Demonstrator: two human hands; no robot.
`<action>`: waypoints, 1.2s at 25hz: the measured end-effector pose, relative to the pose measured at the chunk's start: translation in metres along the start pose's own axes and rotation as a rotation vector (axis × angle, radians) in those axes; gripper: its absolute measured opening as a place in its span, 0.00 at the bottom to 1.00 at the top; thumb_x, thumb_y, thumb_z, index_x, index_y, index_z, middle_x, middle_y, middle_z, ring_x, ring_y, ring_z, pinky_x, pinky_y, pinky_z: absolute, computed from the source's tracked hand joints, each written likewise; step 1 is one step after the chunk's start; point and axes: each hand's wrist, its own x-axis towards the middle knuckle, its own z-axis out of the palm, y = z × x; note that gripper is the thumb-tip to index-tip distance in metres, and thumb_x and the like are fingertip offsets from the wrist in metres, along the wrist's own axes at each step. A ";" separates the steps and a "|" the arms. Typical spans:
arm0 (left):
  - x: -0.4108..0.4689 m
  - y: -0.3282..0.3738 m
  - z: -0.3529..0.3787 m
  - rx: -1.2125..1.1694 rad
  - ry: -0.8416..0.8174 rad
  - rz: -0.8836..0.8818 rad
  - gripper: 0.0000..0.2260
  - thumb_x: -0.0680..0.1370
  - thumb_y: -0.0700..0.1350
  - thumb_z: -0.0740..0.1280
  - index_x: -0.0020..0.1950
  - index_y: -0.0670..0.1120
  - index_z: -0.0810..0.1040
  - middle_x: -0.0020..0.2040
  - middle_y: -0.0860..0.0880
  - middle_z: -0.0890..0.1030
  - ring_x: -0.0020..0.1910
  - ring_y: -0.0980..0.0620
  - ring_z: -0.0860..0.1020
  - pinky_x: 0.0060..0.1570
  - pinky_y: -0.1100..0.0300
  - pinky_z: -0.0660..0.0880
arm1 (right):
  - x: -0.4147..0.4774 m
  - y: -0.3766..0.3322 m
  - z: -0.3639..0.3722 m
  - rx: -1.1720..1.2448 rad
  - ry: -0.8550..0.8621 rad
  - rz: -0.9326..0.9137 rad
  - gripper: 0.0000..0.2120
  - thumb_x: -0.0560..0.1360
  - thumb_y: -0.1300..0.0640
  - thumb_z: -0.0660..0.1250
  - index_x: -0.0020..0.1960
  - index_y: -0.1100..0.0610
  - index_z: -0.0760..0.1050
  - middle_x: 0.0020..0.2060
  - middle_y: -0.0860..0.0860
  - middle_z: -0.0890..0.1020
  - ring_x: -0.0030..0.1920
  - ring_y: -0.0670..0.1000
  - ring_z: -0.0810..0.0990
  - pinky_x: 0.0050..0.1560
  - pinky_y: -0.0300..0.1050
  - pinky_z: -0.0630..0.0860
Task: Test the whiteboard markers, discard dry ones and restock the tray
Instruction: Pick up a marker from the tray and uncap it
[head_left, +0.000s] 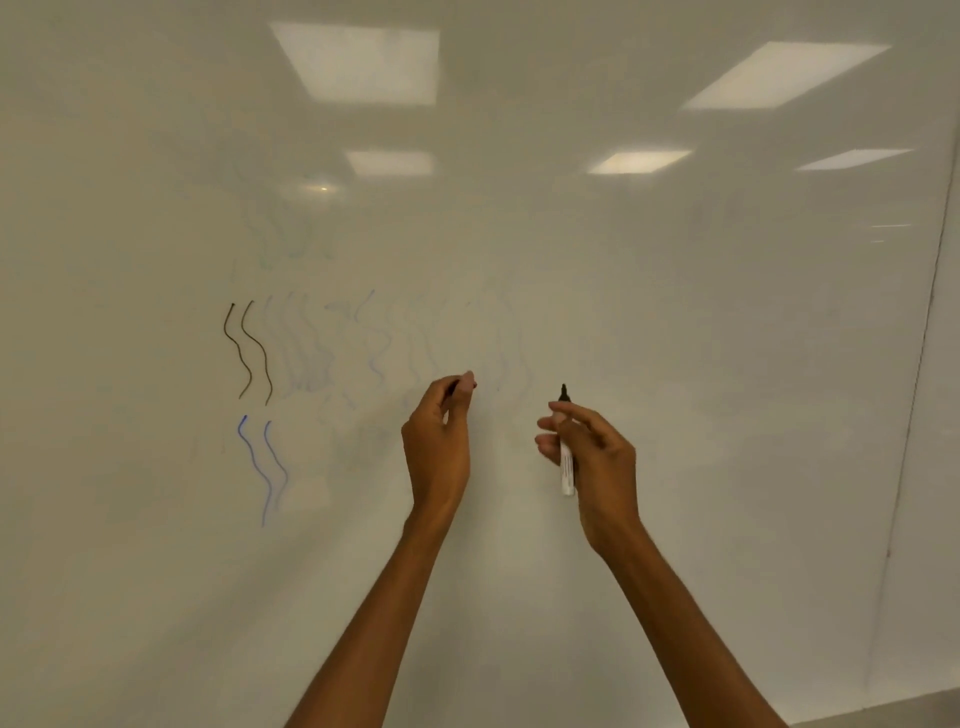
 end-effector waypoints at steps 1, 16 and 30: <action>0.006 -0.001 0.002 0.048 -0.007 0.034 0.15 0.83 0.54 0.61 0.65 0.50 0.79 0.61 0.54 0.82 0.63 0.59 0.77 0.61 0.69 0.73 | 0.007 -0.006 -0.001 0.139 0.002 0.062 0.11 0.80 0.61 0.64 0.59 0.62 0.80 0.52 0.64 0.83 0.46 0.57 0.84 0.51 0.45 0.82; 0.099 -0.052 0.010 0.349 0.074 0.605 0.18 0.86 0.50 0.51 0.66 0.42 0.74 0.78 0.51 0.64 0.80 0.53 0.53 0.78 0.45 0.55 | 0.059 -0.013 0.014 0.154 0.036 -0.118 0.20 0.83 0.47 0.55 0.57 0.58 0.81 0.40 0.56 0.79 0.38 0.52 0.76 0.43 0.49 0.74; 0.111 -0.064 0.015 0.515 0.138 0.771 0.14 0.85 0.45 0.55 0.60 0.40 0.77 0.76 0.44 0.68 0.79 0.43 0.59 0.78 0.46 0.55 | 0.114 -0.018 0.045 -0.515 0.300 -0.726 0.12 0.76 0.51 0.67 0.57 0.52 0.82 0.45 0.46 0.85 0.42 0.47 0.82 0.46 0.57 0.79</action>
